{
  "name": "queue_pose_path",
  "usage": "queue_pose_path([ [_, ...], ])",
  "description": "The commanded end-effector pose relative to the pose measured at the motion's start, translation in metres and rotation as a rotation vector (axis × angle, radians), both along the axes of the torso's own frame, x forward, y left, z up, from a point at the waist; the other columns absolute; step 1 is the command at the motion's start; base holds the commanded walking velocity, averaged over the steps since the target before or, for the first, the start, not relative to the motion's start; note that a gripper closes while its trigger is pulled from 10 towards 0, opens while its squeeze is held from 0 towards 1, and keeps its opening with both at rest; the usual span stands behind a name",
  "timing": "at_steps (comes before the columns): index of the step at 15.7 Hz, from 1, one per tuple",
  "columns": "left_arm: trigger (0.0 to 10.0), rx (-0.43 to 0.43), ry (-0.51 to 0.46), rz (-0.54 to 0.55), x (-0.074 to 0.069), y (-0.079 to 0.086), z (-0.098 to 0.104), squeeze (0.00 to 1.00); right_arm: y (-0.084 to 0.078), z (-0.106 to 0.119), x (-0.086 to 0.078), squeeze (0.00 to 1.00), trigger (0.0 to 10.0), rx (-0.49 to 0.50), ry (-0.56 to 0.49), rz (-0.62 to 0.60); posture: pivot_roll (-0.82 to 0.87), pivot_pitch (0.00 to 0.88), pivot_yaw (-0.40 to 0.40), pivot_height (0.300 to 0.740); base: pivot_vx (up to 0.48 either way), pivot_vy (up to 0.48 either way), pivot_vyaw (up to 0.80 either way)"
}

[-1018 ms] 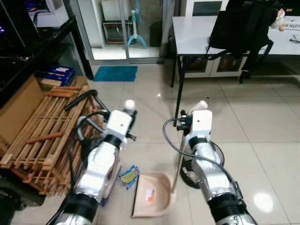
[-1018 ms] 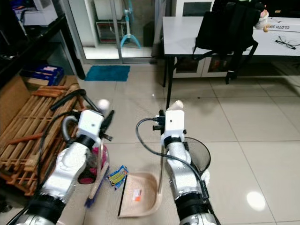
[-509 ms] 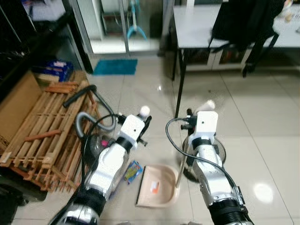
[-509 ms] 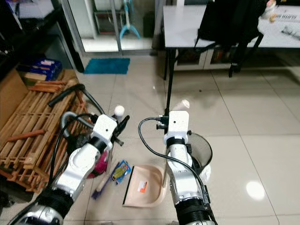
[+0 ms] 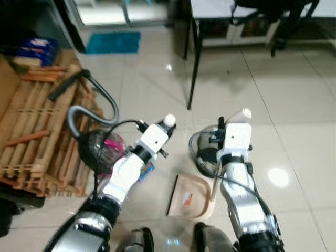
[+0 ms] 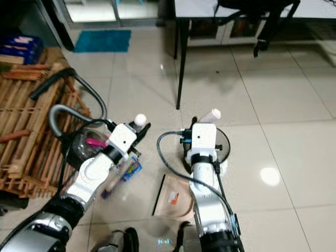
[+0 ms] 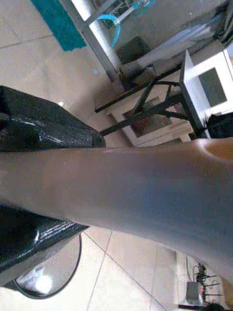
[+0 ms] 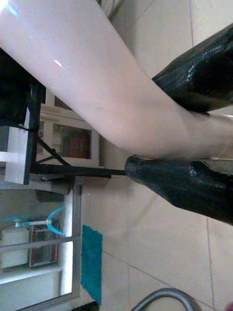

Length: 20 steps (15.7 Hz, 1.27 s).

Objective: Sweep floor

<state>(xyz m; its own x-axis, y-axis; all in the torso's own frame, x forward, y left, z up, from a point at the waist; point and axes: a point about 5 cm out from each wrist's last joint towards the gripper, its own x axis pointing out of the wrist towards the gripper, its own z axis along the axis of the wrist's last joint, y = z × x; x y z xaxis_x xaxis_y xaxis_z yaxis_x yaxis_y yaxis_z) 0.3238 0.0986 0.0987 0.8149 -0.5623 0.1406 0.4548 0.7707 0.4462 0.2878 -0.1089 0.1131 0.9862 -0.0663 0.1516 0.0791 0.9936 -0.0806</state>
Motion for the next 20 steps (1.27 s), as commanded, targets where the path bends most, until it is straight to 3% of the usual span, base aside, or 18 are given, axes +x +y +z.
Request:
queue_pose_path([
  [1,10.0,0.033,-0.061,-0.005,0.003,0.003,0.007,0.00,0.005,0.005,-0.005,0.00,10.0,0.006,-0.027,0.011,-0.18,0.291,0.044,0.740,0.000,0.000,0.00],
  [3,10.0,0.072,-0.109,0.011,0.009,0.008,0.014,0.00,0.005,0.006,-0.012,0.00,10.0,0.006,-0.040,0.016,-0.19,0.294,0.034,0.740,0.000,0.000,0.00],
  [7,10.0,0.081,-0.083,-0.015,0.006,-0.008,0.004,0.00,0.016,0.011,-0.013,0.00,10.0,0.007,-0.067,0.011,-0.23,0.307,0.037,0.740,0.000,0.000,0.00],
  [8,10.0,0.078,-0.033,-0.035,0.002,-0.017,-0.006,0.00,0.021,0.012,-0.016,0.00,10.0,-0.003,-0.071,0.026,-0.23,0.311,0.032,0.740,0.000,0.000,0.00],
  [12,10.0,-0.025,0.069,-0.111,-0.005,-0.035,-0.013,0.00,0.019,0.008,-0.011,0.00,10.0,-0.001,-0.058,0.012,-0.20,0.307,0.030,0.740,0.000,0.000,0.00],
  [14,10.0,-0.091,0.081,-0.106,-0.004,-0.041,-0.009,0.00,0.023,0.001,-0.009,0.00,10.0,-0.003,-0.039,0.008,-0.18,0.304,0.035,0.740,0.000,0.000,0.00],
  [17,10.0,-0.272,0.108,-0.106,0.001,-0.056,0.007,0.00,0.029,-0.007,-0.007,0.00,10.0,-0.003,-0.005,0.000,-0.14,0.295,0.043,0.740,0.000,0.000,0.00],
  [20,10.0,-0.337,0.118,-0.156,-0.007,-0.062,0.011,0.00,0.027,-0.014,-0.002,0.00,10.0,-0.035,0.020,-0.041,-0.10,0.295,0.049,0.740,0.000,0.000,0.00],
])
